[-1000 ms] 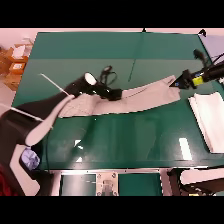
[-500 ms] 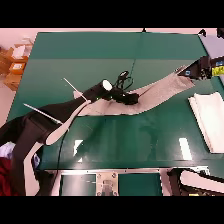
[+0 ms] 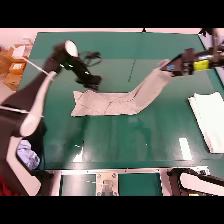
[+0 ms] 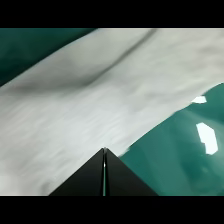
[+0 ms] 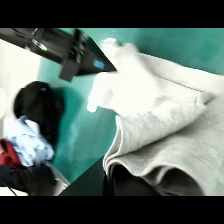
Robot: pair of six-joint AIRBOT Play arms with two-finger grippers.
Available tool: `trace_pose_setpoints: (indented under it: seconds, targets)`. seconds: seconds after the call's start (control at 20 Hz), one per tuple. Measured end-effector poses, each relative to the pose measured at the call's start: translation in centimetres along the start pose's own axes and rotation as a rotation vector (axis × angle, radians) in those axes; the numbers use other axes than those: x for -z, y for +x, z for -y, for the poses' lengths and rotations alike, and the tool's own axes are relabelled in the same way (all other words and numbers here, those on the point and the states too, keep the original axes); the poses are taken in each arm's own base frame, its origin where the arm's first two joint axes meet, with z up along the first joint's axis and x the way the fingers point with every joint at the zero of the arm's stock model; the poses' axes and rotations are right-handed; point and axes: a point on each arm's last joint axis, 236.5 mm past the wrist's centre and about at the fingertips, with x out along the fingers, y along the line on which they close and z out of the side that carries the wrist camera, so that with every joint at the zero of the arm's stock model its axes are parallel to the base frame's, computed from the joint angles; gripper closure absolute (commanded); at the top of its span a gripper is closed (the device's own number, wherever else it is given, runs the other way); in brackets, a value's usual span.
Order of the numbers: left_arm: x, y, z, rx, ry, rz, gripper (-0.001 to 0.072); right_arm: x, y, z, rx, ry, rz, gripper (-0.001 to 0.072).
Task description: Fold the shirts.
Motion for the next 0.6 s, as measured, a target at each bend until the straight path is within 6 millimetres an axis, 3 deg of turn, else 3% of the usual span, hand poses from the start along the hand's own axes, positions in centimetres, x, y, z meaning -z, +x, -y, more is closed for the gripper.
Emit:
trace_pose_setpoints:
  seconds: [0.15,0.35,0.45,0.5,0.6]
  targets:
    - [1.7,-6.8,-4.9,-0.179,-0.065,0.047,0.0684,0.5,7.0,-3.5,-0.055,-0.036,-0.02,0.0701]
    - [4.4,-14.2,-7.8,-0.285,-0.145,0.138,0.0684,2.9,19.6,-7.6,-0.101,-0.06,-0.042,0.0684]
    - [6.7,-16.2,-9.4,-0.322,-0.193,0.154,0.0684,4.5,26.7,-8.7,-0.1,-0.051,-0.015,0.0355]
    - [7.9,-16.6,-10.1,-0.332,-0.215,0.15,0.0684,5.4,29.8,-8.8,-0.09,-0.055,-0.003,0.0238]
    - [10.5,-16.9,-11.2,-0.337,-0.249,0.131,0.0684,6.8,34.8,-8.9,-0.075,-0.082,0.01,0.024]
